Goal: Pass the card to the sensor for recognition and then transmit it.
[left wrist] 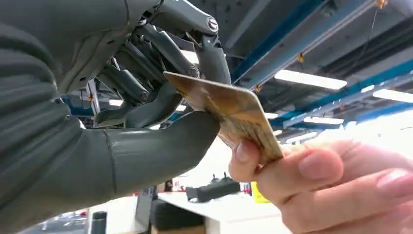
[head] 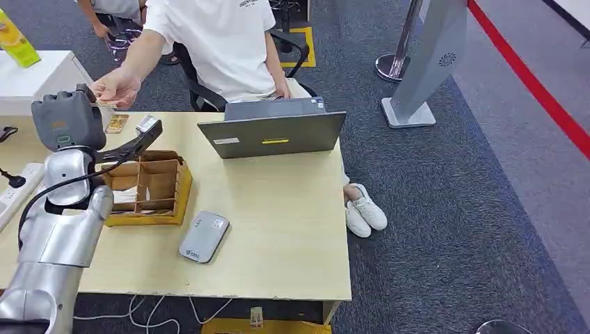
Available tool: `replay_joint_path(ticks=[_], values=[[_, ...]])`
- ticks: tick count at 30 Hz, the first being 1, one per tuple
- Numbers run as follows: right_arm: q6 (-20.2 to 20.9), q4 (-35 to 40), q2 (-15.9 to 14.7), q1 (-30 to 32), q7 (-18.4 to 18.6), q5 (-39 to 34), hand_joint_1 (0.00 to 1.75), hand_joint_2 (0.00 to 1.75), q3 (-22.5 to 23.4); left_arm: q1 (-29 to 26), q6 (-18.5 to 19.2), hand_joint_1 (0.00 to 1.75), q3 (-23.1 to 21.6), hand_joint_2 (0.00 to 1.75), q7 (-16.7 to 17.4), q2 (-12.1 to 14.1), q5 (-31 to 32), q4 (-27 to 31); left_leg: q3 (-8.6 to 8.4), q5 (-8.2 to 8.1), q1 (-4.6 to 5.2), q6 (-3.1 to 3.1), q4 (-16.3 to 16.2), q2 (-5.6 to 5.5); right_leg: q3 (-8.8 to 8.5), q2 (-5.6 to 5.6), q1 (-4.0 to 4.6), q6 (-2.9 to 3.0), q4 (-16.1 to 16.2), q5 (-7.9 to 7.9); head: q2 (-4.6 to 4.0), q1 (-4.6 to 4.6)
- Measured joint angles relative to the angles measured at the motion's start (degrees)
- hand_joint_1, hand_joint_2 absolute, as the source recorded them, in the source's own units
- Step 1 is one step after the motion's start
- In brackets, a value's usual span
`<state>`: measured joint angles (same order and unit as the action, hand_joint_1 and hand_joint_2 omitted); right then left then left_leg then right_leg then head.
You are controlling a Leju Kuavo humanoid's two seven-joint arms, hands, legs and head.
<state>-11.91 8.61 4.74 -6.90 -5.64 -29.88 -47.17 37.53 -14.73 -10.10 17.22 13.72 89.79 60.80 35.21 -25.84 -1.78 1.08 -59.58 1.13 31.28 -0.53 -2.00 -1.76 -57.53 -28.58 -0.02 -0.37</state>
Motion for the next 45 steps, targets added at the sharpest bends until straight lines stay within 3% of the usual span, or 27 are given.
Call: replay_joint_path(ticks=[1, 23, 27, 31, 34, 36, 40, 45], values=[[-0.2, 0.0, 0.0, 0.0, 0.0, 0.1, 0.00, 0.00, -0.1, 0.1, 0.0, 0.00, 0.0, 1.75, 0.2, 0.1, 0.0, -0.7, 0.00, 0.00, 0.00, 0.00, 0.0, 0.05, 0.02, 0.05, 0.00, -0.01, 0.0, 0.01, 0.00, 0.00], [0.5, -0.2, 0.0, 0.0, -1.0, -0.6, 0.00, 0.00, -1.4, -1.0, 0.8, 0.00, 0.1, 1.75, -0.9, -0.8, 0.1, -0.9, 0.04, 0.00, 0.01, 0.00, 0.0, 0.03, 0.05, 0.03, -0.01, 0.00, 0.0, 0.04, 0.00, 0.00], [-0.8, -0.2, 0.0, 0.3, -1.7, -2.8, 0.00, 0.00, -1.3, -5.4, 5.2, 0.00, -0.3, 1.75, -4.9, -4.0, 0.2, 7.1, 0.05, -0.03, 0.05, -0.03, 0.0, 0.03, 0.04, 0.03, -0.04, -0.01, 0.0, 0.03, 0.00, 0.00], [-1.4, -0.3, 0.0, 0.7, -2.4, -4.0, 0.00, 0.00, -1.3, -11.6, 8.2, 0.00, -3.5, 1.75, -4.8, -6.7, 0.3, 16.7, 0.12, -0.08, 0.05, -0.09, 0.0, 0.10, 0.11, 0.07, -0.04, -0.04, 0.1, 0.02, 0.00, 0.02], [-2.2, -0.4, 0.0, 1.1, -2.5, -5.8, 0.00, 0.00, -1.0, -15.5, 9.5, 0.00, -4.3, 1.75, -9.2, -7.8, 0.3, 22.0, 0.08, -0.13, 0.05, -0.08, 0.0, 0.20, 0.09, 0.14, -0.04, -0.03, 0.1, 0.02, 0.00, 0.02], [-3.1, -0.4, 0.0, 1.3, -2.8, -7.3, 0.00, 0.00, -0.5, -20.5, 10.5, 0.00, -6.1, 1.75, -11.0, -7.8, 0.2, 26.4, 0.07, -0.14, 0.05, -0.06, 0.0, 0.20, 0.10, 0.14, -0.03, -0.03, 0.1, 0.00, 0.00, 0.00], [-3.8, -0.7, 0.0, 1.5, -2.8, -8.7, 0.00, 0.00, 0.3, -29.5, 10.4, 0.00, -9.0, 1.75, -10.8, -6.1, -1.7, 32.2, 0.09, -0.18, 0.03, 0.00, 0.0, 0.22, 0.18, 0.18, -0.02, -0.03, 0.1, -0.04, 0.00, 0.02], [-3.6, -0.8, -0.3, 1.6, -2.6, -8.7, 0.00, 0.00, 0.4, -33.3, 13.9, 0.00, -9.0, 1.75, -9.6, -3.6, -3.9, 33.9, 0.09, -0.18, 0.02, 0.00, 0.0, 0.16, 0.12, 0.08, -0.01, -0.07, 0.1, -0.10, 0.00, 0.02]])
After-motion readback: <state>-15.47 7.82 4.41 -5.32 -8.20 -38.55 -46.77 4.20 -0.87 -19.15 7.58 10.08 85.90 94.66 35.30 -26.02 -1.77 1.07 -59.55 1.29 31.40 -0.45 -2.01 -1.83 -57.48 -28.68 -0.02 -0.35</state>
